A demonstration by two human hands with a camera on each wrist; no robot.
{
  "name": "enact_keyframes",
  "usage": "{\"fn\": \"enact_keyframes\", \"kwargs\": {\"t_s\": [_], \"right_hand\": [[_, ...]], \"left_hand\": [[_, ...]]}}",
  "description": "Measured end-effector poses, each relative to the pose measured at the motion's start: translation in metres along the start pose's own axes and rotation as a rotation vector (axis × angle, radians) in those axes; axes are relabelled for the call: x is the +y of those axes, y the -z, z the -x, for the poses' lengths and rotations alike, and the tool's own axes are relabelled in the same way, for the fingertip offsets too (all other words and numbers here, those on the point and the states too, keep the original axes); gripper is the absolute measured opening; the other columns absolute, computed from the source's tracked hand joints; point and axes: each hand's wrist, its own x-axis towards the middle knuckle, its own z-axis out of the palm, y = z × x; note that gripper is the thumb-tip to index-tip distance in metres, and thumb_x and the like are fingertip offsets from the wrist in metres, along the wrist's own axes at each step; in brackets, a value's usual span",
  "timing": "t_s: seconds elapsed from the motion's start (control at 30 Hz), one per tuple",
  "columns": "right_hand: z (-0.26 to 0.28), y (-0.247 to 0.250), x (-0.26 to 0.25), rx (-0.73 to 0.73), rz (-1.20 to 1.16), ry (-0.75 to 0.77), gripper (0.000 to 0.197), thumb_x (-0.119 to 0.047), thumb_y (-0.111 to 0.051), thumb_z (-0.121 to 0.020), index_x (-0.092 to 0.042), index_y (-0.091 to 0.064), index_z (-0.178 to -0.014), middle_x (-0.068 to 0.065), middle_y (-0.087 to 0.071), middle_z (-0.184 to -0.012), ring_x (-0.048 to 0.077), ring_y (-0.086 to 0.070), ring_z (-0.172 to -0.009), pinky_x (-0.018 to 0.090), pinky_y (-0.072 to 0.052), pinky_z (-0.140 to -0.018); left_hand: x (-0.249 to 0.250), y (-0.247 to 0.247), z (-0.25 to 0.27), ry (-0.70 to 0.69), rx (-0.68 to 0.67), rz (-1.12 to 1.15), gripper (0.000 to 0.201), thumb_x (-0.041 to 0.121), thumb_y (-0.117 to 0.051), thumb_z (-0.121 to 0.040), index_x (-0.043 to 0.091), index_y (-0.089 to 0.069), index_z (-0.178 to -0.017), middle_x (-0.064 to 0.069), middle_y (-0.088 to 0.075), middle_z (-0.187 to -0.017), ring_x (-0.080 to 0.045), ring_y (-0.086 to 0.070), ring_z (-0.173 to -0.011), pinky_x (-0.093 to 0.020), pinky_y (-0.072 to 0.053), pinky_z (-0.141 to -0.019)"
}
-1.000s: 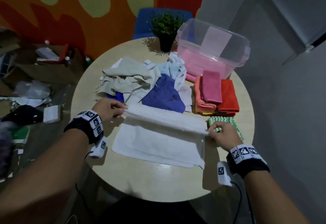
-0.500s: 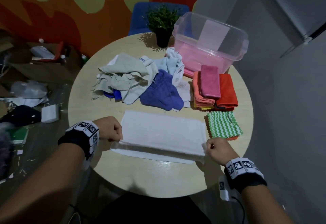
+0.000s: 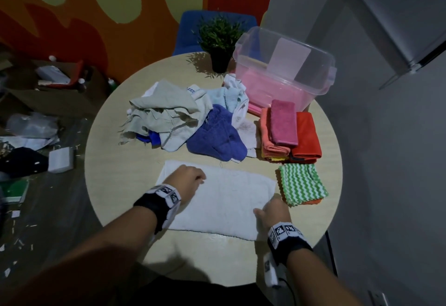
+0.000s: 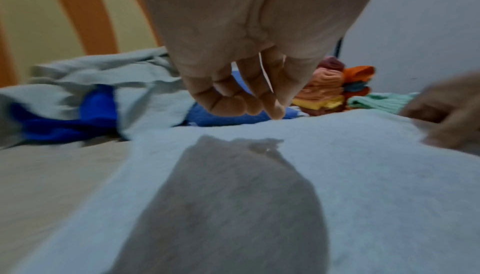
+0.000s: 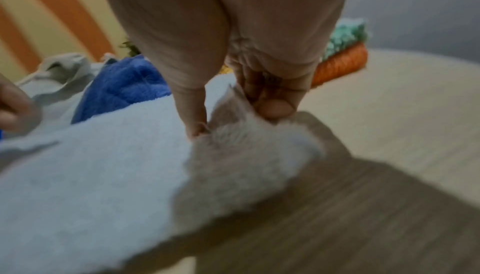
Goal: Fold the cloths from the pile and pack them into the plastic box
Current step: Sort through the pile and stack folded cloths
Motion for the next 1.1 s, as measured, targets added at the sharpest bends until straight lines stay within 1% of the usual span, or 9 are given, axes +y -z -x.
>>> {"fn": "enact_keyframes", "kwargs": {"t_s": [0.2,0.27,0.33,0.47,0.6,0.7,0.8,0.97,1.1], "right_hand": [[0.008,0.004,-0.013,-0.049,-0.134,0.204,0.058,-0.014,-0.059,-0.085,-0.008,-0.043,-0.141,0.016,-0.056,-0.135,0.033,-0.053,-0.122,0.034,-0.045,-0.099],[0.021,0.019,-0.023,-0.065,-0.189,0.366,0.055,-0.006,-0.054,-0.087,-0.007,-0.042,-0.14,0.018,-0.061,-0.126,0.032,-0.058,-0.112,0.028,-0.044,-0.086],[0.033,0.038,-0.035,-0.078,-0.22,0.536,0.045,0.0,-0.054,-0.085,-0.008,-0.049,-0.129,0.015,-0.065,-0.11,0.026,-0.06,-0.095,0.025,-0.039,-0.074],[0.034,0.061,-0.05,-0.047,-0.311,0.626,0.036,0.001,-0.055,-0.081,-0.012,-0.056,-0.114,0.005,-0.067,-0.102,0.02,-0.061,-0.087,0.026,-0.045,-0.076],[0.017,0.04,-0.024,-0.026,-0.147,0.311,0.039,-0.01,-0.059,-0.088,-0.011,-0.042,-0.123,0.009,-0.063,-0.092,0.028,-0.062,-0.088,0.031,-0.046,-0.072],[0.011,0.018,0.002,0.021,-0.202,0.065,0.056,-0.009,-0.061,-0.084,-0.012,-0.036,-0.134,0.014,-0.058,-0.117,0.031,-0.058,-0.107,0.034,-0.046,-0.086],[0.008,0.009,0.009,0.21,0.102,0.188,0.063,-0.021,-0.063,-0.085,-0.016,-0.035,-0.142,0.006,-0.037,-0.144,0.026,-0.041,-0.131,0.039,-0.039,-0.105],[-0.002,0.006,-0.011,0.135,0.341,0.42,0.069,-0.03,-0.062,-0.087,-0.023,-0.027,-0.146,0.004,-0.014,-0.161,0.03,-0.017,-0.146,0.046,-0.028,-0.116],[-0.021,0.01,-0.028,0.193,0.402,0.456,0.08,-0.026,-0.058,-0.084,-0.026,-0.018,-0.154,-0.002,-0.004,-0.165,0.03,-0.007,-0.151,0.047,-0.019,-0.12]], "left_hand": [[0.064,-0.019,-0.021,-0.29,-0.066,-0.114,0.096,0.012,-0.068,-0.083,0.043,-0.01,-0.153,0.011,-0.025,-0.158,-0.02,-0.021,-0.144,-0.044,-0.03,-0.114],[0.076,-0.012,-0.034,-0.308,-0.147,-0.127,0.118,0.019,-0.078,-0.075,0.052,0.008,-0.15,0.011,-0.013,-0.163,-0.02,-0.008,-0.15,-0.05,-0.018,-0.119],[0.083,0.001,-0.044,-0.338,-0.252,0.007,0.128,0.025,-0.084,-0.068,0.054,0.012,-0.148,0.002,-0.024,-0.161,-0.022,-0.022,-0.148,-0.051,-0.022,-0.118],[0.078,0.019,-0.058,-0.363,-0.387,0.153,0.12,0.017,-0.087,-0.072,0.027,-0.004,-0.158,-0.005,-0.046,-0.149,-0.016,-0.052,-0.124,-0.022,-0.041,-0.102],[0.061,-0.004,-0.061,-0.201,-0.216,-0.039,0.107,0.033,-0.078,-0.081,0.028,-0.004,-0.158,-0.003,-0.029,-0.159,-0.028,-0.034,-0.141,-0.042,-0.037,-0.11],[0.048,-0.023,-0.045,-0.146,0.023,-0.147,0.069,0.026,-0.064,-0.088,0.035,-0.029,-0.148,0.008,-0.034,-0.15,-0.025,-0.032,-0.135,-0.041,-0.035,-0.099],[0.034,-0.039,-0.02,-0.337,0.084,-0.265,0.04,0.025,-0.055,-0.089,0.037,-0.051,-0.126,0.014,-0.043,-0.136,-0.02,-0.037,-0.13,-0.036,-0.032,-0.095],[-0.007,-0.065,0.005,-0.342,-0.242,-0.54,0.074,0.038,-0.054,-0.096,0.039,-0.009,-0.154,0.007,0.013,-0.165,-0.022,0.003,-0.152,-0.051,-0.01,-0.119],[-0.013,-0.043,0.0,-0.219,0.019,-0.38,0.055,0.022,-0.043,-0.099,0.037,-0.03,-0.15,0.009,-0.01,-0.165,-0.02,-0.013,-0.149,-0.043,-0.019,-0.113]]}}
